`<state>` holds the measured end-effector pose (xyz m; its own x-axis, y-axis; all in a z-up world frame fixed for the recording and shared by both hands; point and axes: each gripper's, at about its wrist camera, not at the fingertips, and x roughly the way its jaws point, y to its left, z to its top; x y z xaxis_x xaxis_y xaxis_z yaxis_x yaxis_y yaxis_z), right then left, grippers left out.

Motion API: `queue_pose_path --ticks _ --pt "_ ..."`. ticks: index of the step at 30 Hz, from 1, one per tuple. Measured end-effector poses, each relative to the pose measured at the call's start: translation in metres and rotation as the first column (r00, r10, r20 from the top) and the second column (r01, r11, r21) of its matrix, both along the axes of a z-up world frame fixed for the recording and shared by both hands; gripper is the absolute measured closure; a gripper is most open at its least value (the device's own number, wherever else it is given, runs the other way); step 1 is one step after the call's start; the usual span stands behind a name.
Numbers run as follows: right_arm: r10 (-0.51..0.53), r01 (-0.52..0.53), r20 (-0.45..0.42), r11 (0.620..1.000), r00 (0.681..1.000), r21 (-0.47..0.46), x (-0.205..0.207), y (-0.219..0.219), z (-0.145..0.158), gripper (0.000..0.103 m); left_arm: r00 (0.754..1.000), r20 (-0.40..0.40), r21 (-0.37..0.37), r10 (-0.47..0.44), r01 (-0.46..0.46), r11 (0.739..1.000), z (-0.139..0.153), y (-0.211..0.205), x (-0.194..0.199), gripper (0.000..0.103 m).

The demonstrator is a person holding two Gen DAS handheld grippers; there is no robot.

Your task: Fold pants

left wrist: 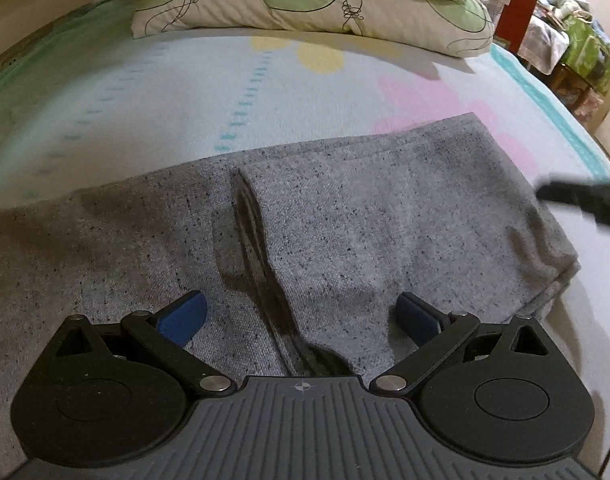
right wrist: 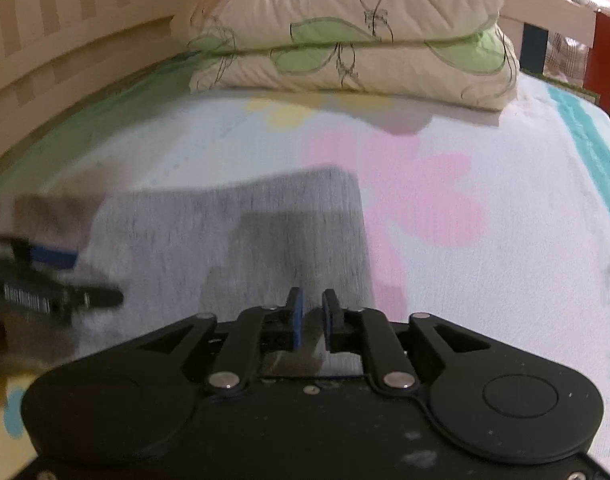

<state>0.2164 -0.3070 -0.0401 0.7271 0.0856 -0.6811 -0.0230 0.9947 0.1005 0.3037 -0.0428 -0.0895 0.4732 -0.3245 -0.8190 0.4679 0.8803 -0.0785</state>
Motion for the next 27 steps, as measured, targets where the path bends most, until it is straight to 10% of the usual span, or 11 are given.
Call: queue_pose_path --ticks 5,14,21,27 --pt "-0.020 0.020 0.004 1.000 1.000 -0.023 0.047 0.014 0.008 0.038 1.000 0.006 -0.005 0.003 -0.003 1.000 0.000 -0.002 -0.003 0.001" --pt "-0.137 0.139 -0.155 0.990 0.978 0.004 0.087 0.013 -0.040 0.005 1.000 0.002 -0.008 -0.001 0.001 1.000 0.000 -0.001 -0.002 0.001" --pt "-0.094 0.090 -0.185 0.995 0.978 -0.029 0.096 0.016 -0.036 0.006 1.000 0.006 0.034 -0.017 0.017 0.999 0.003 -0.010 0.003 0.001" --pt "-0.108 0.102 -0.028 0.982 0.994 -0.158 0.078 0.025 0.007 0.024 0.996 0.076 0.059 0.053 -0.057 0.997 0.044 0.009 -0.007 0.029"
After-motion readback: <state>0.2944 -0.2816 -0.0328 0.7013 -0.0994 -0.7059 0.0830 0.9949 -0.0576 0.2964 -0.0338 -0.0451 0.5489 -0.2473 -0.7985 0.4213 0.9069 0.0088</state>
